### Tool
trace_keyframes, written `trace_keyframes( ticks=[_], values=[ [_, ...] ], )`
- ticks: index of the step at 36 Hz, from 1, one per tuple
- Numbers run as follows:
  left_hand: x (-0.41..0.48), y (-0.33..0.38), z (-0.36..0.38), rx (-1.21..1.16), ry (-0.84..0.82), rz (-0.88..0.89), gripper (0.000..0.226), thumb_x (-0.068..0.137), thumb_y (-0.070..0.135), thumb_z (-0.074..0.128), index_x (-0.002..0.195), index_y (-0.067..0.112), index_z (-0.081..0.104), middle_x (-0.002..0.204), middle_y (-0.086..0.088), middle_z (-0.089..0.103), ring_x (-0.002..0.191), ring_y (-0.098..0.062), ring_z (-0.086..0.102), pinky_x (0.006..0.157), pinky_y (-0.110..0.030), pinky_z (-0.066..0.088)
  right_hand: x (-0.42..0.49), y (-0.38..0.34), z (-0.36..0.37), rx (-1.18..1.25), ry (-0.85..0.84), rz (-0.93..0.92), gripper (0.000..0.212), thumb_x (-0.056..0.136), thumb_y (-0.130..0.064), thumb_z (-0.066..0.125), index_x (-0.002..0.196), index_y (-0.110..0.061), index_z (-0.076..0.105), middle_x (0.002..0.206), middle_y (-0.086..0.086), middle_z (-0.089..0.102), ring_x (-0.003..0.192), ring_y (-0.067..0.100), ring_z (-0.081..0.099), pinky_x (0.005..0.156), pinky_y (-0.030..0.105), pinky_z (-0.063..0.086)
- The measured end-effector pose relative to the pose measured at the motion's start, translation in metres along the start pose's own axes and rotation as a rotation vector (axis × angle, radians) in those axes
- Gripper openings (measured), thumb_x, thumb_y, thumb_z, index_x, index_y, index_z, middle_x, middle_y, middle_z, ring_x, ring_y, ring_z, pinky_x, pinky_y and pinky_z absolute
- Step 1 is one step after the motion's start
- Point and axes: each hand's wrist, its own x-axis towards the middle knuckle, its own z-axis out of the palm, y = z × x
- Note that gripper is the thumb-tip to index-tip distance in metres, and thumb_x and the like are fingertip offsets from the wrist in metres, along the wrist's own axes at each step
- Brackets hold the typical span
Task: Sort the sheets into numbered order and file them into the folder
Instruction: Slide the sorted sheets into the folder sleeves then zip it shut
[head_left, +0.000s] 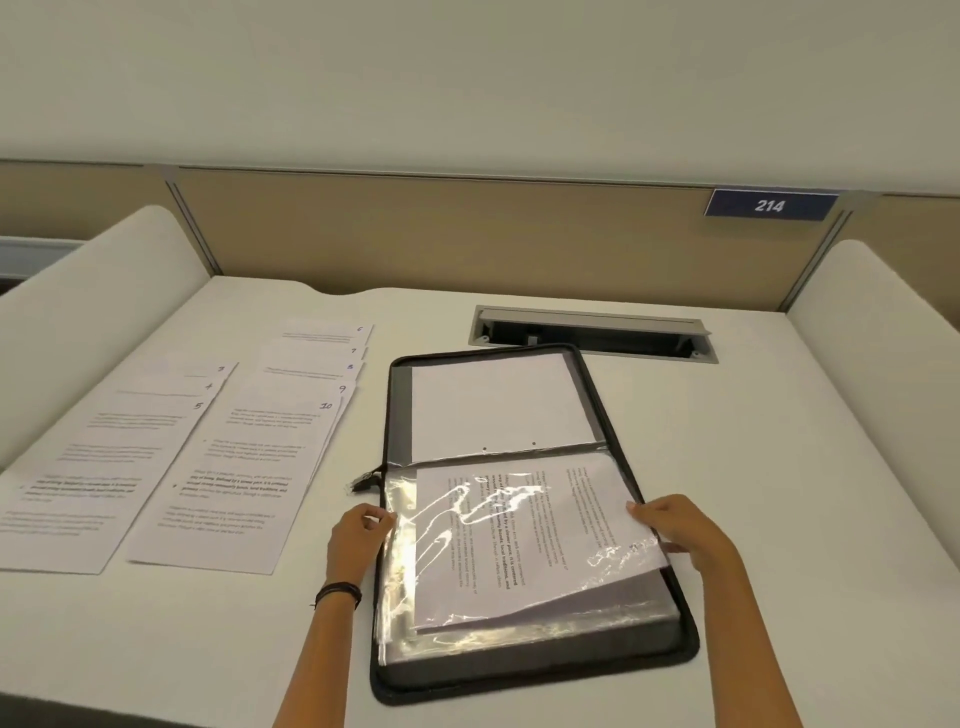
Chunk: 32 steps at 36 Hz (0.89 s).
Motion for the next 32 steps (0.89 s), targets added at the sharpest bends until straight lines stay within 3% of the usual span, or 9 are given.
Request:
trace_keyframes(
  ticks=[5,8,10,17,24,29,32],
  values=[
    [0.012,-0.007,-0.009,-0.006,-0.095,-0.035,0.01,0.085,0.024,0.07,0.085,0.017,0.062,0.073,-0.005,0.062,0.068,-0.022,0.057,0.069,-0.032,0.048,-0.003,-0.003,0.006,0.032,0.029,0.024,0.051,0.095,-0.035,0.053,0.112,0.013,0.058,0.112,0.028,0.063,0.091,0.035,0.062,0.097,0.046,0.044],
    [0.02,-0.008,-0.016,0.002,-0.161,-0.053,0.012,0.086,0.024,0.069,0.087,0.019,0.058,0.077,-0.008,0.062,0.068,-0.021,0.057,0.067,-0.03,0.047,-0.006,-0.004,0.007,0.043,0.052,0.007,0.036,0.092,-0.03,0.06,0.101,0.004,0.065,0.097,0.02,0.068,0.079,0.028,0.061,0.076,0.038,0.051],
    [0.022,-0.004,-0.02,-0.003,-0.193,-0.067,0.013,0.088,0.022,0.067,0.091,0.017,0.056,0.08,-0.01,0.063,0.068,-0.02,0.058,0.064,-0.027,0.046,-0.006,-0.004,0.006,0.056,0.057,0.009,0.026,0.092,-0.025,0.06,0.098,0.0,0.065,0.085,0.011,0.067,0.072,0.023,0.06,0.062,0.03,0.046],
    [0.029,0.005,-0.024,-0.012,-0.275,-0.098,0.011,0.093,0.019,0.059,0.099,0.01,0.058,0.078,-0.009,0.062,0.065,-0.017,0.057,0.058,-0.022,0.046,-0.008,-0.013,0.0,0.127,0.024,0.061,0.024,0.094,-0.028,0.057,0.095,-0.005,0.062,0.079,0.01,0.067,0.071,0.021,0.062,0.048,0.026,0.05],
    [0.031,0.014,-0.032,-0.064,-0.361,-0.13,0.018,0.098,0.027,0.05,0.092,0.011,0.055,0.074,-0.008,0.063,0.064,-0.017,0.059,0.058,-0.024,0.048,-0.009,-0.017,0.003,0.453,0.029,0.024,0.021,0.094,-0.023,0.058,0.094,-0.002,0.061,0.082,0.015,0.064,0.068,0.024,0.061,0.046,0.028,0.055],
    [0.034,0.023,-0.04,-0.254,-0.447,-0.161,0.046,0.102,0.039,0.036,0.09,0.003,0.062,0.074,-0.012,0.069,0.064,-0.019,0.064,0.06,-0.025,0.053,-0.004,-0.018,0.004,0.768,-0.017,0.006,0.015,0.095,-0.018,0.052,0.094,-0.006,0.06,0.072,0.011,0.072,0.06,0.022,0.07,0.048,0.027,0.056],
    [0.039,0.027,-0.044,-0.292,-0.472,-0.154,0.062,0.101,0.048,0.026,0.084,0.002,0.064,0.075,-0.012,0.07,0.063,-0.017,0.064,0.062,-0.025,0.053,-0.005,-0.025,0.009,0.938,-0.091,-0.052,0.013,0.09,-0.018,0.056,0.095,-0.006,0.059,0.078,0.013,0.073,0.066,0.022,0.072,0.052,0.028,0.058]
  ],
)
